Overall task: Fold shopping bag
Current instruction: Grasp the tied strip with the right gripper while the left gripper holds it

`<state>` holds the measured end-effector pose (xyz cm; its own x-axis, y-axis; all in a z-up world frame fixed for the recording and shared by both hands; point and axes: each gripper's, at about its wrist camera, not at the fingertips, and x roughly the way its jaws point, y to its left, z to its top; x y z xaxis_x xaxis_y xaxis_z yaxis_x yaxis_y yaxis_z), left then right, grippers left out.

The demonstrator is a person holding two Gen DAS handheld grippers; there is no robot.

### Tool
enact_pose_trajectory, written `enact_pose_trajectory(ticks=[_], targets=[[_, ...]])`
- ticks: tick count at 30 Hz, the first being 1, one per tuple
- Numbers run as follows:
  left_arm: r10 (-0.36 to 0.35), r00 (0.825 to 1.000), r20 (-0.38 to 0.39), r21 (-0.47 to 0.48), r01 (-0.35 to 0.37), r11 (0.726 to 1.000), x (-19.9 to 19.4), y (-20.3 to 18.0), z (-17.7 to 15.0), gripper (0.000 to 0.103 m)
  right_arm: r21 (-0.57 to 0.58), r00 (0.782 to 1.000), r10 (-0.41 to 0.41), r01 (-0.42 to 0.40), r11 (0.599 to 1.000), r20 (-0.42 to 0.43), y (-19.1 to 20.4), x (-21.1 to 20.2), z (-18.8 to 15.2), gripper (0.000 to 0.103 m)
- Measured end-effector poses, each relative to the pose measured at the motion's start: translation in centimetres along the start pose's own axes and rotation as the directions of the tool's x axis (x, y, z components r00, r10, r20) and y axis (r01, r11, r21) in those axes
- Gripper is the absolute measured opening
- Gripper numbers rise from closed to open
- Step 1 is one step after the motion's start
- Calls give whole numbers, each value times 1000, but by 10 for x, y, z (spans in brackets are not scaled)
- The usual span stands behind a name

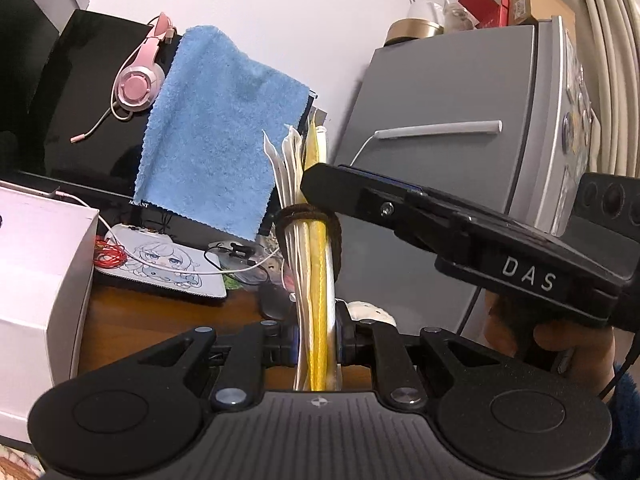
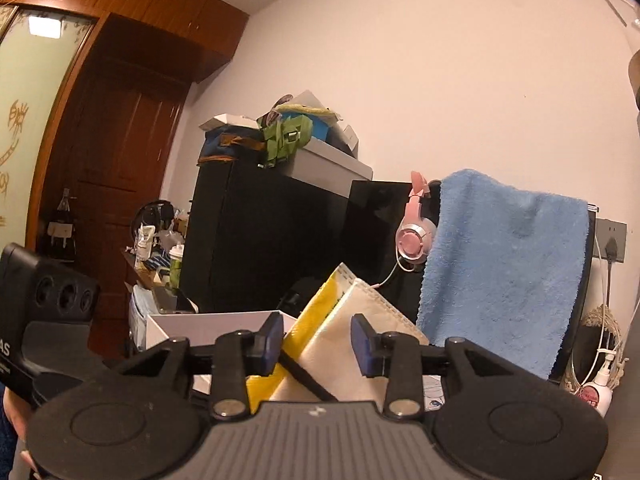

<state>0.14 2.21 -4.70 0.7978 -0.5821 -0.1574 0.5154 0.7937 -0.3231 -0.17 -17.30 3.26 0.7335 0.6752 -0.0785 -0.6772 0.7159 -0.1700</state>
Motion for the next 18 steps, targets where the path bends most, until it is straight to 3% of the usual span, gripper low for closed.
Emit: enact_pose_trajectory(ticks=[3, 8, 12, 15, 16, 18], targets=[[4, 1000, 0, -1, -4, 1000, 0, 0, 0, 15, 6, 1000, 15, -15, 1000, -8, 1, -1, -2, 35], [-17, 1000, 6, -21, 18, 1000, -2, 3, 0, 15, 157, 997, 56, -64, 986, 55, -17, -9, -7, 36], [-84, 996, 14, -110, 85, 990, -5, 15, 2, 15, 296, 990, 87, -116, 948, 108, -34, -16, -13, 62], [-85, 996, 17, -122, 87, 989, -4, 16, 1, 15, 492, 982, 130, -179, 852, 134, -63, -16, -30, 83], [-76, 997, 16, -115, 78, 990, -3, 15, 1, 15, 506, 984, 135, -177, 844, 119, -63, -13, -33, 89], [-58, 998, 15, -103, 60, 993, -1, 12, 0, 15, 535, 985, 147, -171, 827, 88, -64, -8, -39, 91]])
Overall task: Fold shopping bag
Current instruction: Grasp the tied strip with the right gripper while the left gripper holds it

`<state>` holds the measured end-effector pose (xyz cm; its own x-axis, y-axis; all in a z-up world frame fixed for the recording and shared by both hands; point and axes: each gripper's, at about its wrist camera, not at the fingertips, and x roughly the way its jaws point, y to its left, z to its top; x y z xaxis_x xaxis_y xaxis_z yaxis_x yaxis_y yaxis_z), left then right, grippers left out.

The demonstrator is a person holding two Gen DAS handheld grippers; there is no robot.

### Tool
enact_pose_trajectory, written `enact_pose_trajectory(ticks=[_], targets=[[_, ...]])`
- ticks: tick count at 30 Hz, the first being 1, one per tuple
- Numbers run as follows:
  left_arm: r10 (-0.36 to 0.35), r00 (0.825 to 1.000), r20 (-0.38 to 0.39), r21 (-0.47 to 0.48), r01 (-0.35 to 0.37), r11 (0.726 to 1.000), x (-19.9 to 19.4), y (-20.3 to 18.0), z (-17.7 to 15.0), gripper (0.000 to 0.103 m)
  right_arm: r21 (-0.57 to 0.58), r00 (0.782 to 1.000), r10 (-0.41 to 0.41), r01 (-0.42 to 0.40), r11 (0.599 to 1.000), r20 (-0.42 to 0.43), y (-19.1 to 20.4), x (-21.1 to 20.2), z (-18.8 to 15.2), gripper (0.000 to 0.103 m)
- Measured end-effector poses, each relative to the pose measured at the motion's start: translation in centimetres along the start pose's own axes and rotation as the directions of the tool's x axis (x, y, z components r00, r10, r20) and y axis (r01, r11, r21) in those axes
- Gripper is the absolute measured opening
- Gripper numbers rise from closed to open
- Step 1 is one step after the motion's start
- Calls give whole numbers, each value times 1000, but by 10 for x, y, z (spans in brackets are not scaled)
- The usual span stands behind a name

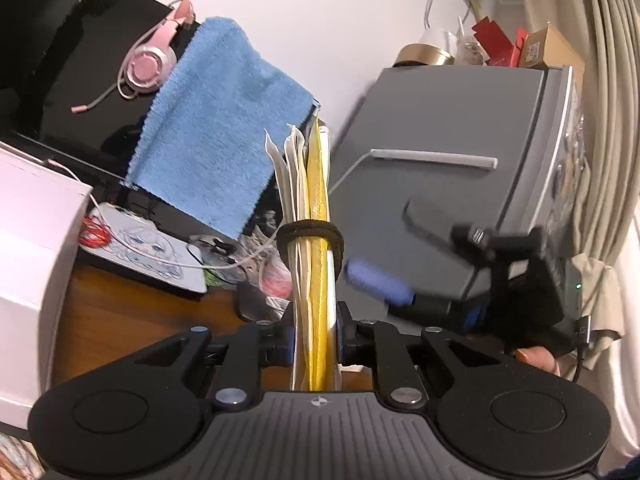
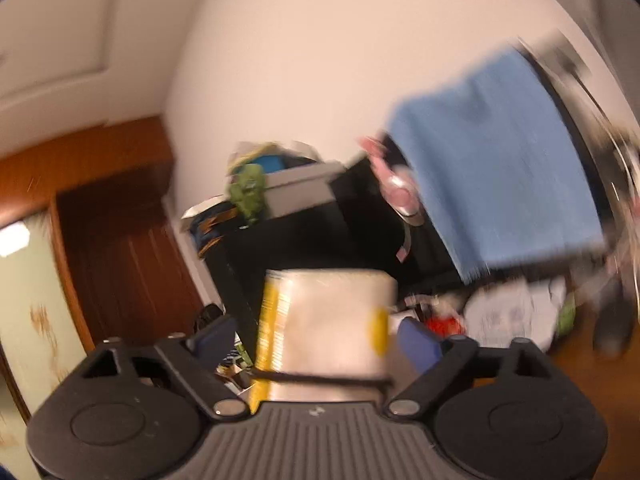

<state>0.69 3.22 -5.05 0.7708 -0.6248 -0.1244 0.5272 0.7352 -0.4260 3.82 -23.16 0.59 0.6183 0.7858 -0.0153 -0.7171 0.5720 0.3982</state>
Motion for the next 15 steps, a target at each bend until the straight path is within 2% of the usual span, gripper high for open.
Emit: enact_pose_trajectory(ticks=[3, 10, 15], targets=[[27, 1000, 1, 20, -27, 999, 3, -3, -1, 15, 49, 999, -8, 11, 999, -48, -8, 7, -7, 93], [134, 991, 5, 170, -133, 976, 15, -21, -16, 15, 161, 987, -19, 45, 986, -159, -26, 22, -23, 94], [180, 984, -10, 208, -174, 962, 26, -21, -23, 17, 204, 975, -34, 80, 976, -220, -37, 31, -29, 94]])
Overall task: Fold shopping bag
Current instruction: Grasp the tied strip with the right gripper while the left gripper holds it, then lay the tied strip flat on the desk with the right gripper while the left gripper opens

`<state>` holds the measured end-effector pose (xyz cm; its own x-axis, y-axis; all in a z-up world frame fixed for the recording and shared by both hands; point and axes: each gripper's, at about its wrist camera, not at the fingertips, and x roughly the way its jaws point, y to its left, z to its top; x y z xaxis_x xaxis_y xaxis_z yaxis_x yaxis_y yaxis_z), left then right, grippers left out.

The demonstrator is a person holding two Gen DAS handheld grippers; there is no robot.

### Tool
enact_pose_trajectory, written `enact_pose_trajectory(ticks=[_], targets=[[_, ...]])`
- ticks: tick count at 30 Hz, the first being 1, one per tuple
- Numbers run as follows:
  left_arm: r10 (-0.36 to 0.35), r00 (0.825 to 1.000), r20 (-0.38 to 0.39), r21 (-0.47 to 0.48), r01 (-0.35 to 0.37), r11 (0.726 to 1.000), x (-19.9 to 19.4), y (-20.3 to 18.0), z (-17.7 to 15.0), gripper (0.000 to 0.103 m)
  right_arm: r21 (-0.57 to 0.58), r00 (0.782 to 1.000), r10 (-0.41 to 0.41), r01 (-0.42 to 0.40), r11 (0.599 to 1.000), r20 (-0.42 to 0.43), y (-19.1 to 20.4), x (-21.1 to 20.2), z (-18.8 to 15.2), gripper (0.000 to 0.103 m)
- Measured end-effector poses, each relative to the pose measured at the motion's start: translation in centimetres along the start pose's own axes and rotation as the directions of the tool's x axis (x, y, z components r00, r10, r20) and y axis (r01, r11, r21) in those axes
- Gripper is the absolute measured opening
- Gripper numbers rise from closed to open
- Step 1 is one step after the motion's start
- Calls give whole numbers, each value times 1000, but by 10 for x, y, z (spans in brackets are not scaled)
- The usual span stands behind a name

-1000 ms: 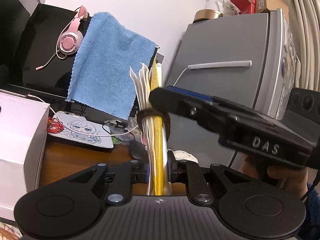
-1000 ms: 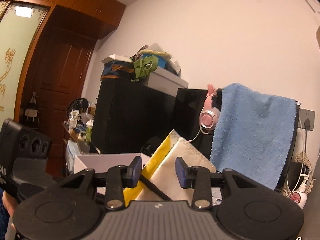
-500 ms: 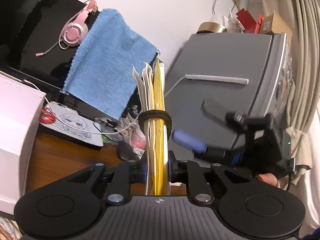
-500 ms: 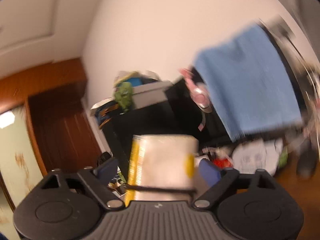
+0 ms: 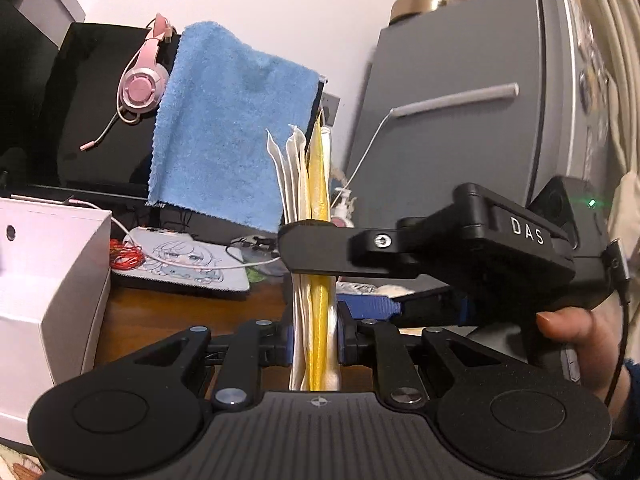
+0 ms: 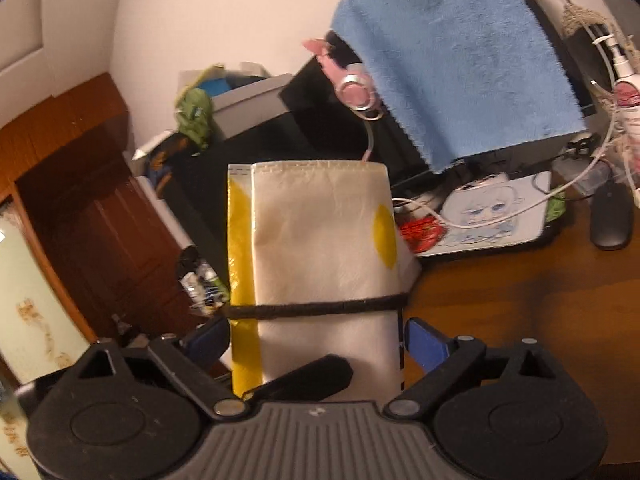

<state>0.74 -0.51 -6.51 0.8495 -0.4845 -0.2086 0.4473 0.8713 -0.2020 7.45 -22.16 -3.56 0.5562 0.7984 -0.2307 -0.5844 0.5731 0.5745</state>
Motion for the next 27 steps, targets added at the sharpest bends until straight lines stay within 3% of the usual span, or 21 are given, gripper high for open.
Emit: enact_pose_trajectory(ticks=[5, 7, 14, 17, 19, 20, 22, 27], targets=[[16, 999, -27, 13, -16, 1000, 10, 2, -2, 25, -26, 998, -55, 55, 998, -5, -3, 2, 8, 86], [5, 999, -48, -1, -5, 1000, 13, 5, -1, 42, -37, 997, -77, 77, 996, -6, -5, 3, 11, 84], [-32, 996, -87, 23, 35, 999, 9, 0, 7, 72, -74, 988, -154, 153, 985, -10, -9, 7, 22, 82], [-8, 992, -123, 78, 18, 997, 7, -9, 11, 84, -129, 973, -206, 193, 973, -99, -17, 26, 28, 82], [61, 990, -131, 121, -45, 992, 6, -16, 14, 100, -174, 954, -246, 217, 961, -169, -23, 41, 33, 82], [88, 989, -120, 139, -71, 988, 4, -18, 14, 101, -196, 942, -266, 227, 954, -203, -26, 49, 35, 82], [113, 988, -105, 163, -95, 982, 2, -19, 17, 103, -243, 913, -307, 244, 939, -268, -32, 64, 39, 82], [121, 957, -264, 147, -84, 986, 20, -3, 22, 99, -361, 812, -412, 269, 893, -413, -46, 102, 49, 82]])
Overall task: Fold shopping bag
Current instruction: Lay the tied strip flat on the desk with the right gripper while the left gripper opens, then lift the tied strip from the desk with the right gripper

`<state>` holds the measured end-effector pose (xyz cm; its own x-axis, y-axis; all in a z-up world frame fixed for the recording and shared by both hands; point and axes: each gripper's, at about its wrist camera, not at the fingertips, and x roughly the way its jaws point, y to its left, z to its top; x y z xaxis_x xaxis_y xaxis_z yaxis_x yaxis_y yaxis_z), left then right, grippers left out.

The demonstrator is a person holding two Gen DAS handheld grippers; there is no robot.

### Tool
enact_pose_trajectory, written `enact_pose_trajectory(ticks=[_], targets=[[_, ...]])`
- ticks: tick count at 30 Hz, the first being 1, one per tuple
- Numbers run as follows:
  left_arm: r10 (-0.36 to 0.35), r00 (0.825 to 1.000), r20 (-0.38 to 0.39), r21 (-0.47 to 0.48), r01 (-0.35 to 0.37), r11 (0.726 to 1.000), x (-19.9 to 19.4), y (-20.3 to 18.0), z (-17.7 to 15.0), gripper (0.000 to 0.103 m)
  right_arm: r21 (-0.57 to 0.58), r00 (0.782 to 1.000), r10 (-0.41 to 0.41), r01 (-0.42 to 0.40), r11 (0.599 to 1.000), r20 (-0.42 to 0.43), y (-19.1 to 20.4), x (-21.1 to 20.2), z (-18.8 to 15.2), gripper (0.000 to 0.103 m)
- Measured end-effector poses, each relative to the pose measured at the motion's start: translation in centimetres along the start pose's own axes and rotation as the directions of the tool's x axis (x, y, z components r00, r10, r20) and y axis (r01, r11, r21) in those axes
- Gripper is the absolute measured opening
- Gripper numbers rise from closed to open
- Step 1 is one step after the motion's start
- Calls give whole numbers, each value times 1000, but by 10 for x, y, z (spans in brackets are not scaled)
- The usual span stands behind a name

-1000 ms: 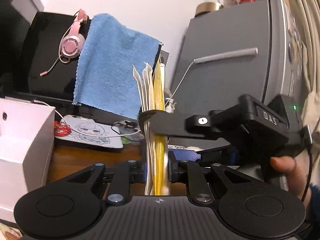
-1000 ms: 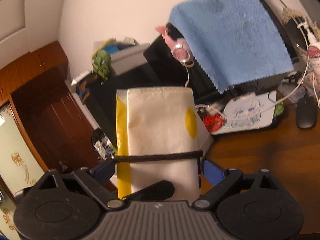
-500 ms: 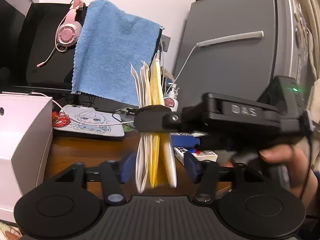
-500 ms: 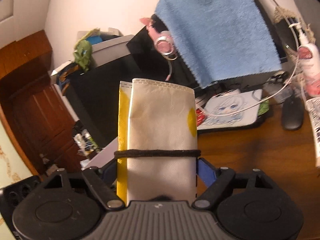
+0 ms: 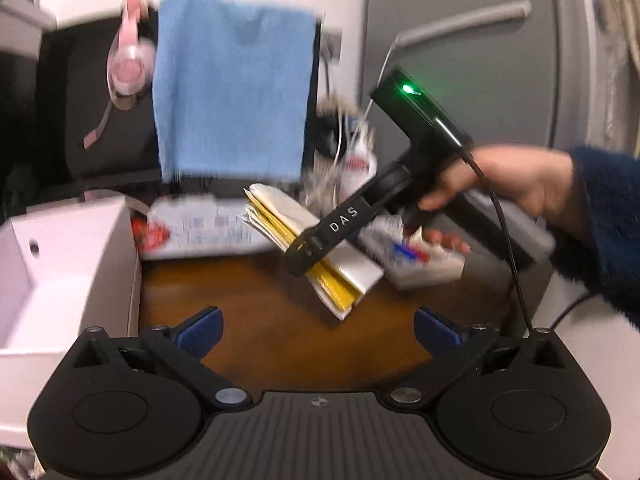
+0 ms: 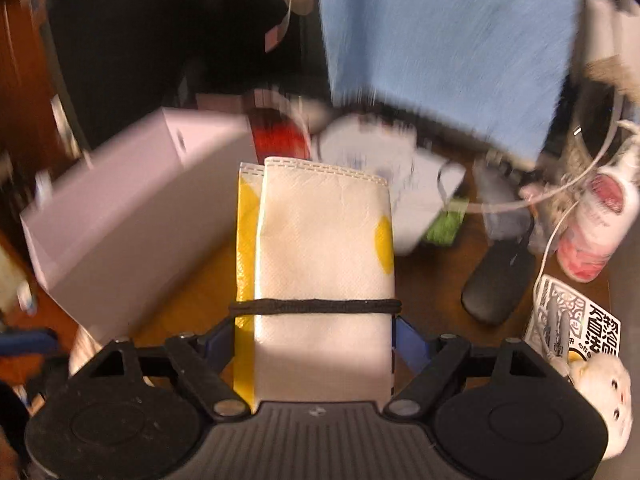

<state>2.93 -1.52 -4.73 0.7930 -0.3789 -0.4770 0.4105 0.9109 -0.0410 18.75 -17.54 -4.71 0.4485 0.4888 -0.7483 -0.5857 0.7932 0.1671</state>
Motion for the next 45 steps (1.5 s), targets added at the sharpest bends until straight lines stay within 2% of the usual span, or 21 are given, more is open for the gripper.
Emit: enact_pose_trajectory(ticks=[1, 3, 8, 13, 17, 21, 23, 25, 26, 29, 32, 36, 38, 41, 43, 45], targets=[[7, 1000, 1, 13, -7, 1000, 2, 2, 0, 94, -21, 999, -16, 15, 1000, -38, -1, 7, 5, 82], [18, 999, 35, 31, -19, 999, 5, 8, -2, 89, -64, 992, -51, 44, 997, -112, -4, 20, 16, 82], [106, 992, 64, -116, -98, 988, 7, 25, -5, 90, -174, 950, -139, 93, 980, -278, -10, 51, 39, 82], [152, 988, -32, -78, -154, 985, 14, 23, 6, 91, -193, 943, -136, 79, 978, -304, -11, 62, 42, 83], [168, 983, -75, -82, -174, 981, 15, 18, 16, 102, -183, 945, -117, 62, 981, -305, -12, 62, 41, 84], [180, 980, -79, -52, -185, 981, 8, 11, 20, 102, -175, 951, -105, 55, 983, -290, -13, 60, 39, 91], [186, 978, -90, -47, -191, 980, 8, 12, 17, 102, -161, 956, -91, 46, 986, -280, -15, 57, 39, 100], [177, 981, -83, -46, -182, 982, 6, 15, 16, 102, -144, 961, -70, 32, 989, -266, -17, 52, 39, 103], [171, 984, -56, -52, -174, 983, 0, 16, 15, 102, -141, 966, -63, 28, 990, -249, -18, 48, 40, 103], [168, 985, 33, -95, -164, 982, -16, 20, 12, 102, -159, 987, -29, 4, 987, -156, -20, 33, 41, 103], [142, 987, 74, -159, -128, 979, -28, 33, 12, 101, -179, 998, 12, -24, 984, -67, -21, 16, 42, 103], [71, 996, 60, -269, -52, 962, -39, 62, 9, 101, -211, 994, -52, 30, 977, -99, -18, 15, 48, 103], [27, 996, 87, -319, 2, 948, -48, 77, 5, 101, -227, 989, -78, 49, 973, -124, -17, 20, 51, 103], [4, 991, 130, -355, 43, 934, -65, 92, 1, 101, -198, 982, -10, -28, 980, -187, -16, 32, 51, 103], [11, 989, 150, -347, 42, 937, -72, 97, -1, 101, -173, 965, 19, -66, 983, -261, -14, 45, 49, 103], [22, 985, 173, -341, 39, 939, -80, 99, -3, 101, -152, 946, 17, -70, 986, -325, -14, 59, 49, 103]])
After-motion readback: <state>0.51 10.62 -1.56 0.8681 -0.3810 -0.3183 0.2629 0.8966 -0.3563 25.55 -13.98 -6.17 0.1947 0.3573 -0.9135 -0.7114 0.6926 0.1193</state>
